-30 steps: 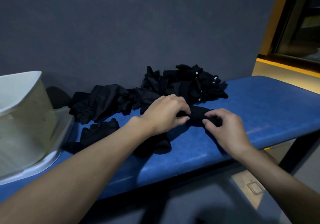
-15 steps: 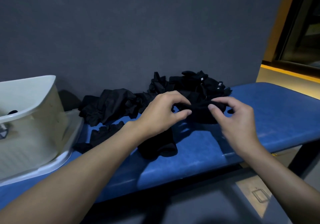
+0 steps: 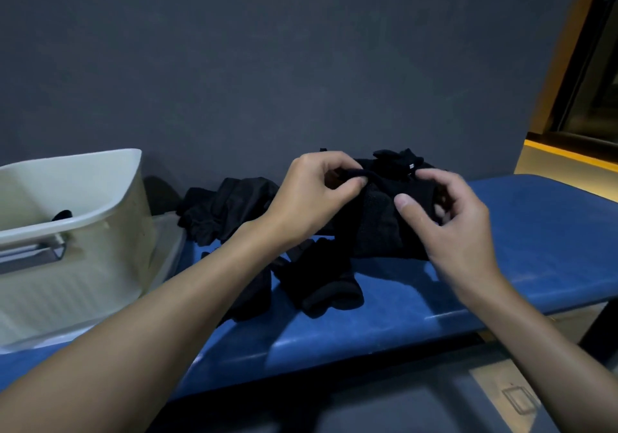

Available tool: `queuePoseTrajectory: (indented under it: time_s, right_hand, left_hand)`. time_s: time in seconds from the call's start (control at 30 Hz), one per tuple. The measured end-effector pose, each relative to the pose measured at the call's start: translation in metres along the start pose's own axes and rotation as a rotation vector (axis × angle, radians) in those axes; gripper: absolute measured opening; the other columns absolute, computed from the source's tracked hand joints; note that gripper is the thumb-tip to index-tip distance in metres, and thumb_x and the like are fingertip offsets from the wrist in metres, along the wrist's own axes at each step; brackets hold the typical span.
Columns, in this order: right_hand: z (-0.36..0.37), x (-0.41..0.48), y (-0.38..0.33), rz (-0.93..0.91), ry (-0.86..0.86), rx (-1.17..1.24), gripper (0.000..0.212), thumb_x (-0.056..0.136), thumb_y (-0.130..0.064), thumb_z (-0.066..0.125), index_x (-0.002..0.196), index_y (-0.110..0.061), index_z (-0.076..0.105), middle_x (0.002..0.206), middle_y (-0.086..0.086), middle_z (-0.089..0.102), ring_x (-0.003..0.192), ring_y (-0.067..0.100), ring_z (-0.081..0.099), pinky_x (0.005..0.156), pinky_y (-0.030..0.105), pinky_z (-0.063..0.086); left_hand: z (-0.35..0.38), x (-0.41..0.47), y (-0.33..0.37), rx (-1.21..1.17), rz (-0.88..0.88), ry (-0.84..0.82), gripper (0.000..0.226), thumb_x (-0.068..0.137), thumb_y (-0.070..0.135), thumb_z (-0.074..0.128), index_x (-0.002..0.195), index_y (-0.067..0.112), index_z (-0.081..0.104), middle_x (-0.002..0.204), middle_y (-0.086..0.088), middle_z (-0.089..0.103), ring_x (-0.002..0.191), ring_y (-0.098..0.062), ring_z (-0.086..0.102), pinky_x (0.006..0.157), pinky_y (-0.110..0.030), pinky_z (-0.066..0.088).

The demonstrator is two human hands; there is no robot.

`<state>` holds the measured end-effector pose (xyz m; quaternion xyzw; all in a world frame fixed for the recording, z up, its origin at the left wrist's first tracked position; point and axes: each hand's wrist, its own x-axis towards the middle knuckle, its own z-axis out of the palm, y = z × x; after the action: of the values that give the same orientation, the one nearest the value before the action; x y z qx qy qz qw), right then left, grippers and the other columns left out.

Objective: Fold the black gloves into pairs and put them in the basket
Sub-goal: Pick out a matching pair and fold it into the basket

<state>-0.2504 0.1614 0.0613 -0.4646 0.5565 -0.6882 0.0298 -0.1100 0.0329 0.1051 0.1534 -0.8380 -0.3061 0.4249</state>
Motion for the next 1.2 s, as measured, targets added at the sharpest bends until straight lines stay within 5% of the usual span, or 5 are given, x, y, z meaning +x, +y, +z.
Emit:
queuePoseTrajectory:
  time_s: [0.33, 0.63, 0.9, 1.03, 1.2]
  right_hand:
    - [0.032, -0.004, -0.012, -0.116, -0.106, -0.011, 0.024, 0.084, -0.001, 0.071, 0.1, -0.018, 0.066, 0.086, -0.012, 0.065, 0.074, -0.001, 0.059, 0.068, 0.011, 0.046]
    - [0.089, -0.018, -0.009, -0.29, -0.279, -0.104, 0.032, 0.083, 0.006, 0.068, 0.106, -0.017, 0.065, 0.097, -0.008, 0.062, 0.093, 0.006, 0.06, 0.082, 0.015, 0.044]
    - [0.134, -0.033, -0.007, -0.49, -0.35, -0.182, 0.036, 0.078, 0.015, 0.062, 0.107, -0.006, 0.067, 0.101, -0.003, 0.059, 0.095, 0.006, 0.057, 0.081, 0.018, 0.044]
    - [0.149, -0.045, -0.001, -0.46, -0.64, -0.212, 0.036, 0.085, -0.001, 0.066, 0.118, -0.015, 0.065, 0.109, -0.008, 0.062, 0.105, 0.01, 0.06, 0.088, 0.031, 0.049]
    - [0.147, -0.053, 0.001, -0.265, -0.93, -0.274, 0.062, 0.076, -0.046, 0.079, 0.132, -0.034, 0.055, 0.115, -0.022, 0.058, 0.111, 0.003, 0.057, 0.095, 0.027, 0.047]
  left_hand:
    - [-0.045, -0.007, 0.004, 0.052, 0.044, 0.101, 0.014, 0.087, 0.006, 0.066, 0.091, 0.018, 0.073, 0.086, 0.009, 0.072, 0.083, -0.012, 0.071, 0.08, -0.037, 0.059]
    - [-0.107, -0.059, -0.025, 0.305, 0.019, 0.121, 0.02, 0.08, -0.006, 0.067, 0.089, 0.01, 0.072, 0.082, 0.009, 0.069, 0.063, 0.008, 0.058, 0.065, -0.009, 0.042]
    - [-0.144, -0.094, -0.048, 0.473, 0.043, 0.121, 0.026, 0.076, -0.013, 0.063, 0.092, 0.007, 0.069, 0.092, -0.002, 0.068, 0.08, -0.014, 0.066, 0.073, -0.037, 0.055]
    - [-0.147, -0.119, -0.061, 0.513, -0.024, 0.042, 0.03, 0.073, -0.012, 0.063, 0.091, 0.011, 0.068, 0.097, 0.0, 0.066, 0.09, -0.018, 0.065, 0.08, -0.04, 0.054]
    - [-0.144, -0.136, -0.067, 0.592, -0.234, -0.12, 0.048, 0.073, -0.008, 0.066, 0.113, 0.019, 0.067, 0.108, 0.012, 0.052, 0.1, -0.005, 0.054, 0.088, -0.003, 0.034]
